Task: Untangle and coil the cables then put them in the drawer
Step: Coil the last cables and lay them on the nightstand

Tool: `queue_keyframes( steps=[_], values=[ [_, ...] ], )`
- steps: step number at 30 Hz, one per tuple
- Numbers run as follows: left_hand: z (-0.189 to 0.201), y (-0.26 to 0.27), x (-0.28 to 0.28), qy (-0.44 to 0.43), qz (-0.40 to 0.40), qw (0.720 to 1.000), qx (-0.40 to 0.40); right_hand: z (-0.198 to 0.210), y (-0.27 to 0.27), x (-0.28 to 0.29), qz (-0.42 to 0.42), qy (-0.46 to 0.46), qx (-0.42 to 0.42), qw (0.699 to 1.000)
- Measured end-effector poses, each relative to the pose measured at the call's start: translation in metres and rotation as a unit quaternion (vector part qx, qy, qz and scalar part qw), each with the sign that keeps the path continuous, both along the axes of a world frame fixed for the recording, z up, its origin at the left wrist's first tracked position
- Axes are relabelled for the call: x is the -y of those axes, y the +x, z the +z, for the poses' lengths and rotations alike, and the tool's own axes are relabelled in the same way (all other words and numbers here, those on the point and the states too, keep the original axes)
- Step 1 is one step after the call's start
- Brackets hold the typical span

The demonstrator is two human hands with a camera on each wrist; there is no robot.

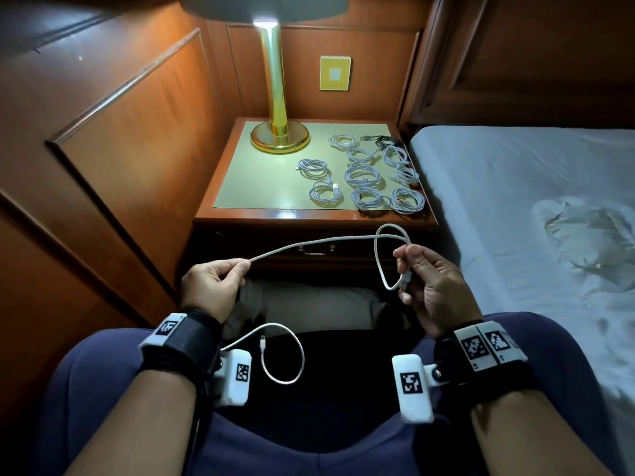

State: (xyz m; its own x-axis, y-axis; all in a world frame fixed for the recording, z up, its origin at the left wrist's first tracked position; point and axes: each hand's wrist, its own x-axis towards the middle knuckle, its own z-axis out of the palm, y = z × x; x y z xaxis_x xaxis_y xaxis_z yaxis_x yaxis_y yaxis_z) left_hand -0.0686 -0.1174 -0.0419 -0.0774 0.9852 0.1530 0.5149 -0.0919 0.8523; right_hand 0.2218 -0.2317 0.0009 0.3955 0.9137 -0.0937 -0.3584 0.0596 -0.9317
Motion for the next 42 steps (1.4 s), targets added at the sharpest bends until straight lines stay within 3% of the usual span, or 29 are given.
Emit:
queue_keyframes(
  steps=[2,7,13,20,24,28,33,38,42],
  values=[
    [-0.004,0.009,0.011,-0.005,-0.01,0.999,-0.034,-0.005,-0.005,0.0,0.007,-0.001,0.021,1.0],
    [-0.005,0.037,0.039,0.004,-0.143,0.983,-0.117,-0.015,-0.014,0.001,0.025,0.004,0.118,0.993],
    [-0.006,0.048,0.053,0.063,-0.268,0.954,-0.12,-0.016,-0.021,0.003,0.029,-0.007,0.175,0.984],
    [0.0,0.049,0.058,0.094,-0.327,0.938,-0.066,-0.019,-0.026,0.004,0.04,-0.012,0.213,0.976],
    [0.005,0.051,0.062,0.103,-0.362,0.926,-0.039,-0.024,-0.026,0.006,0.05,-0.006,0.315,0.948],
    [0.008,0.051,0.06,0.117,-0.359,0.926,-0.024,-0.025,-0.03,0.007,0.132,-0.053,0.399,0.906],
    [0.006,0.05,0.052,0.146,-0.32,0.936,-0.004,-0.023,-0.036,0.005,0.215,-0.082,0.375,0.898],
    [-0.001,0.054,0.052,0.1,-0.266,0.959,0.005,-0.018,-0.042,0.005,0.279,-0.092,0.185,0.938],
    [-0.007,0.056,0.05,0.042,-0.328,0.943,-0.019,-0.014,-0.039,0.008,0.311,-0.095,0.065,0.943]
  ],
)
